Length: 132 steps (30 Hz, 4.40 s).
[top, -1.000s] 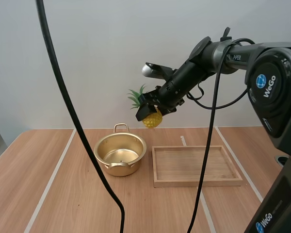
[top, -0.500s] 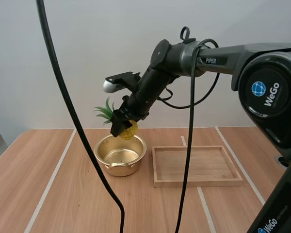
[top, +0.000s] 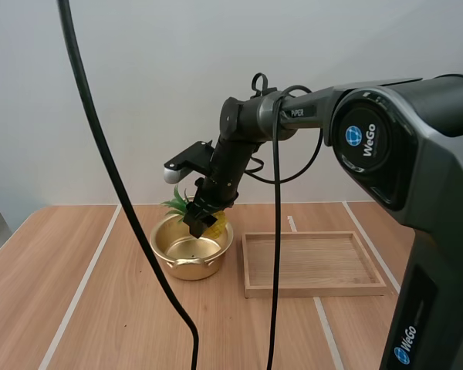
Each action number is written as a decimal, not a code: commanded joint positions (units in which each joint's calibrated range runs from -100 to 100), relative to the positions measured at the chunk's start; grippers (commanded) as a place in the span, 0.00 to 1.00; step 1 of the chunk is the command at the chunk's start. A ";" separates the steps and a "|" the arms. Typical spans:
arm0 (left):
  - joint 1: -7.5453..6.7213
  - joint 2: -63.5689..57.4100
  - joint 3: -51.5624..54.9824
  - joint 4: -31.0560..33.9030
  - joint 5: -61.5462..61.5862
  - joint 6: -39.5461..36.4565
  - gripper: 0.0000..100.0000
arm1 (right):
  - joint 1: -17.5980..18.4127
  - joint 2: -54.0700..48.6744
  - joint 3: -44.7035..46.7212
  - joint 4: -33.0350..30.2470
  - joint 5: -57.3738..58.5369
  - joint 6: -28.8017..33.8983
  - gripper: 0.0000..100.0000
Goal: Open the pot, put the pineapple inside, and close it
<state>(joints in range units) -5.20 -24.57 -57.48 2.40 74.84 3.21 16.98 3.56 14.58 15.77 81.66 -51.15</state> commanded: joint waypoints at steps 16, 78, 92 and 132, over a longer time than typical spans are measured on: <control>-0.12 -0.20 -0.18 0.18 -1.85 -0.33 0.00 | 0.08 7.87 -6.41 0.07 3.66 -1.38 0.00; -0.12 -0.20 -0.18 0.18 -1.85 -0.33 0.00 | 4.60 12.45 -6.70 -0.55 -0.47 -1.22 1.00; -0.12 -0.20 -0.18 0.18 -1.85 -0.33 0.00 | 4.60 3.14 -6.70 -5.06 4.77 1.82 1.00; -0.12 -0.20 -0.18 0.18 -1.85 -0.33 0.00 | -9.87 -48.65 -6.70 -13.57 15.19 21.27 1.00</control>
<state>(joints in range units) -5.20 -24.57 -57.48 2.40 74.84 3.21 8.86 -41.53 8.00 4.05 97.99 -30.99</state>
